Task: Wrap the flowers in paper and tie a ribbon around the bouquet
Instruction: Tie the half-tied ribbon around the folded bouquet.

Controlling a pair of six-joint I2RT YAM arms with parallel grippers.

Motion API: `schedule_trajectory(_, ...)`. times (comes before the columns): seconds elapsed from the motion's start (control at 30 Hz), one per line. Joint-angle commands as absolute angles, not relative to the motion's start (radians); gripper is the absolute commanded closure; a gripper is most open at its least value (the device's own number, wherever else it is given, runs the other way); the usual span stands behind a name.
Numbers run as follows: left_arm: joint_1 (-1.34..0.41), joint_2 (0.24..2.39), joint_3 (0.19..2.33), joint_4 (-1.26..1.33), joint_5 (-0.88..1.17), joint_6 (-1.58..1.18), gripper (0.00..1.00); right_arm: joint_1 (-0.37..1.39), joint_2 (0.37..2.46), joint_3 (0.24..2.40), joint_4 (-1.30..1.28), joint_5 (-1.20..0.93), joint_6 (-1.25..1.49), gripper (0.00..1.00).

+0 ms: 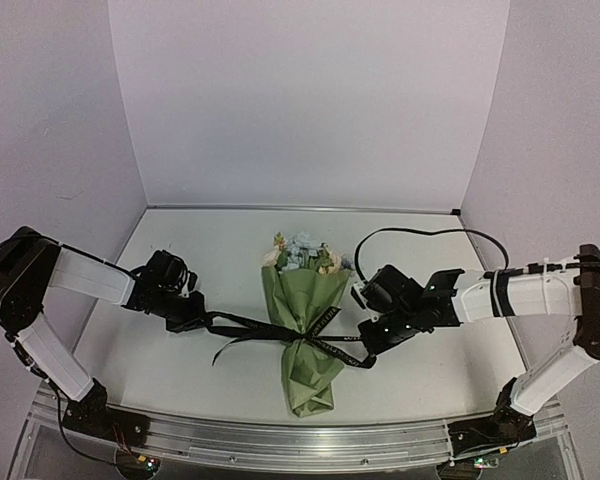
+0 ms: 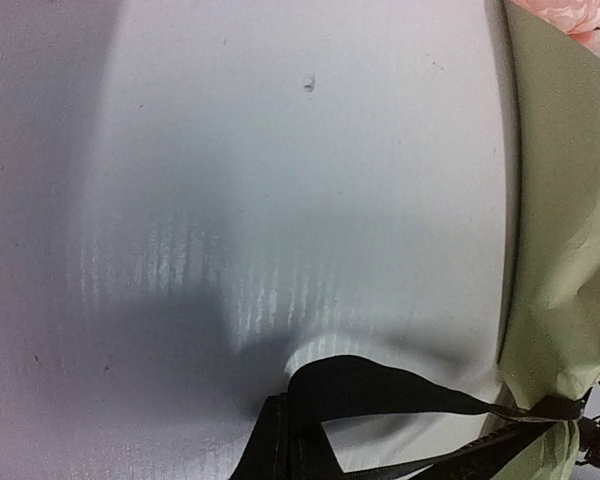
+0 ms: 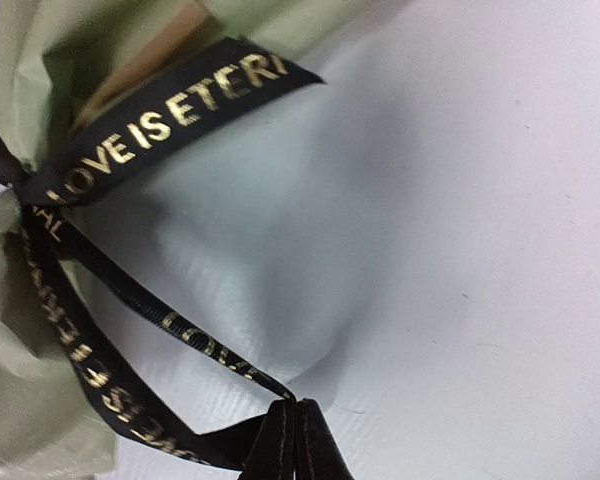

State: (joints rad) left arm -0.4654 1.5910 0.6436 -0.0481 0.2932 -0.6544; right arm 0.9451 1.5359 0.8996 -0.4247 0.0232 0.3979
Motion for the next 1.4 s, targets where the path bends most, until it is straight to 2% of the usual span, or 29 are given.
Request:
schedule_trajectory(0.0, -0.433, 1.554, 0.627, -0.077, 0.279, -0.638, 1.0, 0.945, 1.474, 0.855, -0.514, 0.177, 0.383, 1.0)
schedule_trajectory(0.3, -0.405, 1.541, 0.616, -0.088, 0.285, -0.626, 1.0, 0.945, 1.437, 0.803, -0.547, 0.236, 0.414, 1.0)
schedule_trajectory(0.5, -0.403, 1.532, 0.627, -0.028, 0.395, -0.579, 1.0, 0.946, 1.464, 0.85, -0.556, 0.09, 0.402, 1.0)
schedule_trajectory(0.57, -0.404, 1.525, 0.641, -0.008, 0.45, -0.558, 1.0, 0.945, 1.48, 0.883, -0.56, 0.032, 0.396, 0.93)
schedule_trajectory(0.63, -0.408, 1.513, 0.665, -0.008, 0.476, -0.535, 0.99, 0.946, 1.49, 0.916, -0.562, -0.033, 0.394, 0.77)
schedule_trajectory(0.67, -0.411, 1.504, 0.674, -0.013, 0.481, -0.521, 0.95, 0.946, 1.494, 0.936, -0.564, -0.055, 0.391, 0.68)
schedule_trajectory(0.73, -0.418, 1.486, 0.699, -0.039, 0.467, -0.494, 0.79, 0.943, 1.502, 0.985, -0.586, -0.082, 0.379, 0.54)
schedule_trajectory(0.83, -0.435, 1.436, 0.714, -0.069, 0.416, -0.466, 0.53, 0.923, 1.531, 1.083, -0.634, -0.126, 0.39, 0.43)
schedule_trajectory(0.93, -0.476, 1.371, 0.712, -0.092, 0.336, -0.444, 0.39, 0.901, 1.592, 1.177, -0.641, -0.158, 0.456, 0.37)
schedule_trajectory(1.03, -0.548, 1.331, 0.71, -0.121, 0.228, -0.425, 0.33, 0.888, 1.692, 1.27, -0.655, -0.177, 0.541, 0.39)
schedule_trajectory(1.37, -0.761, 1.279, 0.614, -0.083, 0.127, -0.494, 0.32, 0.886, 1.863, 1.387, -0.646, -0.002, 0.764, 0.39)
